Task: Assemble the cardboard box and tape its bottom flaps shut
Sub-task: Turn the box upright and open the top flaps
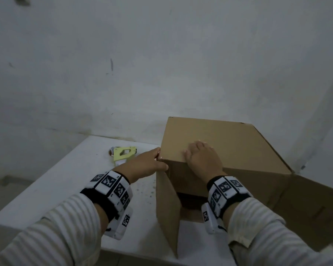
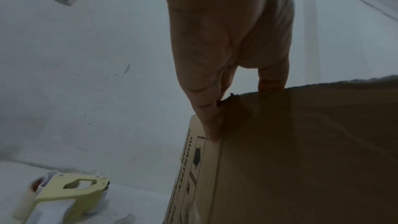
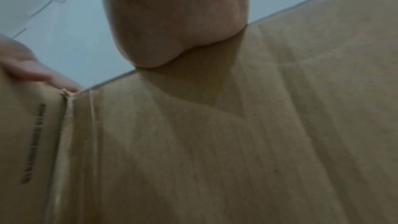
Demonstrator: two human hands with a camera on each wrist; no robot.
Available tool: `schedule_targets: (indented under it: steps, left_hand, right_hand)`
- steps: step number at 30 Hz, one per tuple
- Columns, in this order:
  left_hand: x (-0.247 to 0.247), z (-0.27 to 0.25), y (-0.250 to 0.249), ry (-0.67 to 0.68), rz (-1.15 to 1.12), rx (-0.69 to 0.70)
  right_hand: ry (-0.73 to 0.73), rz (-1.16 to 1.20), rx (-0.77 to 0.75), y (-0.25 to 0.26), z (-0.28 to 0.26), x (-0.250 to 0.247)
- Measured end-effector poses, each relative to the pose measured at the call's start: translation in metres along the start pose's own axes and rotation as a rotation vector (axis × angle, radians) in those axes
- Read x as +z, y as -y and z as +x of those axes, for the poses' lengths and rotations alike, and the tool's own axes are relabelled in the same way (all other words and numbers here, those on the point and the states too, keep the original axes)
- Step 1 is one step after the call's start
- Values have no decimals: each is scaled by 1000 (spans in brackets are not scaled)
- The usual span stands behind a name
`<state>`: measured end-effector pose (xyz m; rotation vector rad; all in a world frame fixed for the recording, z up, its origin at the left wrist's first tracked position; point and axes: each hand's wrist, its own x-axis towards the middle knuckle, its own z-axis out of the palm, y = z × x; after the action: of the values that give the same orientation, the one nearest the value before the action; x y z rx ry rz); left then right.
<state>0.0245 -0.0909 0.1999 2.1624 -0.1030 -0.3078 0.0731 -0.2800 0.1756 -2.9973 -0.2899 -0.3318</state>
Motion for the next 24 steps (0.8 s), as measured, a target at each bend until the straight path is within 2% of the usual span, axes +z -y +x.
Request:
schedule_targets:
  steps: [3,7,9,13,16,22,24]
  left_hand:
    - [-12,-5,7,72,-7,-19]
    - [-24,-11,5,97,151,-12]
    - [-26,-14,0,105,269,9]
    - [-31,-12,-7,69,646,90]
    - [-33,-6,-6,41,783,162]
    - [-33,15,5,-45,757,251]
    - [-26,27,11,-177,706,228]
  right_hand:
    - [20,7,-3,-6,0,0]
    - [37,10,10,-5,-2,-1]
    - [37,9,6,-4,-3,-2]
    - [58,30,5,-8,-6,-8]
    - [77,25,6,-12,-9,-13]
    - [74,31,16,-19,-12,-13]
    - [72,32,16,-19,-13,-12]
